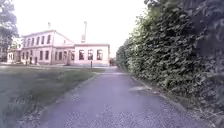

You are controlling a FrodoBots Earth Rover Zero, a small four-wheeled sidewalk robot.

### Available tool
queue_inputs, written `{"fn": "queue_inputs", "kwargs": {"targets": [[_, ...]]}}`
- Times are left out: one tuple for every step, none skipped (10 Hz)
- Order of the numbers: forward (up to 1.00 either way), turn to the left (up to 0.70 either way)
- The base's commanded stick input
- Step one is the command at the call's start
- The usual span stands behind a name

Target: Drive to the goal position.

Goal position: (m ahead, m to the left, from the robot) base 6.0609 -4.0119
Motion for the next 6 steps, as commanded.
{"fn": "queue_inputs", "kwargs": {"targets": [[0.7,0.0],[0.7,0.0],[0.7,-0.04],[0.7,-0.01],[0.7,0.0],[0.7,-0.05]]}}
